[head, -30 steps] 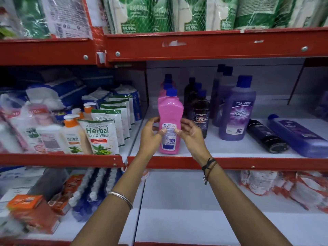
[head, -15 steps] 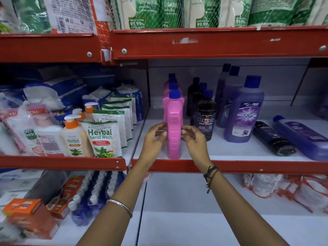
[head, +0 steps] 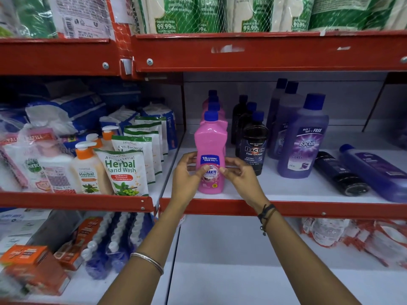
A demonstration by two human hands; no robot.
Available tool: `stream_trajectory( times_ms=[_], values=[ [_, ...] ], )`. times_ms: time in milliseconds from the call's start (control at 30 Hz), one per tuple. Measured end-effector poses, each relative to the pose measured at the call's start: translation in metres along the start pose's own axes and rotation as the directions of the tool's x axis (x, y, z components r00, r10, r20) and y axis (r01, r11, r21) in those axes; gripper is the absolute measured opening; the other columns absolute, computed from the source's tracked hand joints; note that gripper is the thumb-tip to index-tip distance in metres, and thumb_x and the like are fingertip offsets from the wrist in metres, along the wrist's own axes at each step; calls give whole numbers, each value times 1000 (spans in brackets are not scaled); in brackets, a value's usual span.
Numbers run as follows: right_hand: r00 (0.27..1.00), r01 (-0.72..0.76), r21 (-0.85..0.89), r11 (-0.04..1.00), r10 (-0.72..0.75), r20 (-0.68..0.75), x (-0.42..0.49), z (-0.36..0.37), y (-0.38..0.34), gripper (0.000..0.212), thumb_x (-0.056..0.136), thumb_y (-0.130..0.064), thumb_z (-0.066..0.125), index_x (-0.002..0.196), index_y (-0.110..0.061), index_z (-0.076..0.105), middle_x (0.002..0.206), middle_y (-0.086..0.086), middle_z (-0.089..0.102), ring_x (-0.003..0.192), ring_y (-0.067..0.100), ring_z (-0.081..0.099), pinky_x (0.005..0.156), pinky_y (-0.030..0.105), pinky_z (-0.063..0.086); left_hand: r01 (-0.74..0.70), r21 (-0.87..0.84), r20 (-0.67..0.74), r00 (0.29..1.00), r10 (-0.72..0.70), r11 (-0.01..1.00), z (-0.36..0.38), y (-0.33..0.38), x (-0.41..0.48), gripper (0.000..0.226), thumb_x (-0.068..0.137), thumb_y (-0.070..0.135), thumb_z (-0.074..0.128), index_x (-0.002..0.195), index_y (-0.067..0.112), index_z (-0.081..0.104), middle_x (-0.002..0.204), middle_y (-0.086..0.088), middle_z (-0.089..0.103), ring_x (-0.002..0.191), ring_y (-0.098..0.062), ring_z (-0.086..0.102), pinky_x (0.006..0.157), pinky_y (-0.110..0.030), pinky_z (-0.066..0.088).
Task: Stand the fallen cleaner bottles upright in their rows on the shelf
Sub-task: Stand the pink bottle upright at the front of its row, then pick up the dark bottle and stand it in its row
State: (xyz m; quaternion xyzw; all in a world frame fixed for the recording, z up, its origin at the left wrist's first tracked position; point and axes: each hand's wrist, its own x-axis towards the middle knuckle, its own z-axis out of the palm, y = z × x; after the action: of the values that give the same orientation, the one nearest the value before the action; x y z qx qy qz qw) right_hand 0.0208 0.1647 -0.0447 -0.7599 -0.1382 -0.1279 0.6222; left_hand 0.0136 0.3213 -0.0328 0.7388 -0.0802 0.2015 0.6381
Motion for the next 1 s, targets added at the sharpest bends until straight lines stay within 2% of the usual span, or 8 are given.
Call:
stream_trajectory(
  times_ms=[167, 233, 300, 433, 533, 667, 833, 1000],
  values=[
    [1000, -18, 8, 1000, 18, -1, -1, -3, -5, 38, 84, -19, 66, 120, -7, 61, 114, 11, 68, 102, 22, 66, 94, 44, 54, 6, 27, -77, 997, -4, 1000, 7, 0, -9, 43, 80, 22, 69, 120, 18, 52, 114, -1, 60, 102, -15, 59, 69, -12, 48],
    [1000, -19, -6, 1000, 19, -18, -4, -7, -7, 35, 86, -21, 64, 118, -7, 61, 111, 8, 68, 102, 19, 65, 97, 42, 52, -9, 57, -154, 988, 18, 998, 12, 1, -16, 46, 82, 21, 67, 123, 18, 49, 124, -3, 54, 108, -14, 54, 77, -17, 52],
    [997, 10, -14, 1000, -11, -77, -6, -15, -10, 28, 89, -25, 59, 114, -12, 63, 109, 4, 68, 104, 17, 64, 99, 42, 50, -104, 135, -264, 955, 137, 985, 20, 5, -24, 45, 83, 20, 64, 124, 19, 46, 129, -4, 46, 119, -16, 46, 93, -24, 48],
    [982, 62, -20, 998, -65, -177, -15, -46, -16, 22, 89, -42, 49, 102, -33, 64, 109, 5, 70, 106, 20, 65, 98, 46, 50, -280, 333, -358, 846, 396, 900, 51, 29, -35, 40, 84, 19, 57, 124, 17, 49, 129, -4, 44, 120, -6, 30, 100, -7, 23],
    [966, 56, -52, 997, -68, -248, -23, -84, -20, 23, 88, -45, 48, 97, -33, 65, 107, 4, 71, 105, 19, 65, 96, 44, 50, -358, 315, -291, 845, 448, 879, 88, 46, -39, 36, 85, 20, 55, 120, 16, 51, 125, -5, 49, 116, -7, 33, 101, -8, 19],
    [928, 12, -118, 993, -55, -369, -34, -146, -12, 27, 93, -29, 51, 105, -10, 67, 104, 11, 71, 101, 25, 66, 91, 41, 52, -407, 188, -131, 892, 434, 894, 146, 61, -44, 33, 84, 15, 55, 117, 13, 52, 120, -4, 52, 111, -6, 37, 99, -21, 32],
    [897, -76, -174, 982, -9, -443, -38, -226, 1, 23, 92, -21, 53, 100, -7, 69, 105, 11, 71, 99, 25, 65, 93, 45, 51, -279, 146, 41, 960, 276, 949, 223, 67, -47, 30, 83, 15, 57, 113, 13, 56, 121, -6, 54, 116, -21, 43, 101, -28, 34],
    [871, -209, -221, 953, 79, -486, -30, -279, 12, 23, 90, -16, 53, 106, -10, 67, 111, 11, 69, 104, 25, 62, 88, 30, 46, -124, 142, 158, 982, 101, 982, 284, 60, -44, 27, 83, 14, 58, 110, 11, 58, 120, -14, 54, 115, -30, 47, 100, -42, 43]
  ],
)
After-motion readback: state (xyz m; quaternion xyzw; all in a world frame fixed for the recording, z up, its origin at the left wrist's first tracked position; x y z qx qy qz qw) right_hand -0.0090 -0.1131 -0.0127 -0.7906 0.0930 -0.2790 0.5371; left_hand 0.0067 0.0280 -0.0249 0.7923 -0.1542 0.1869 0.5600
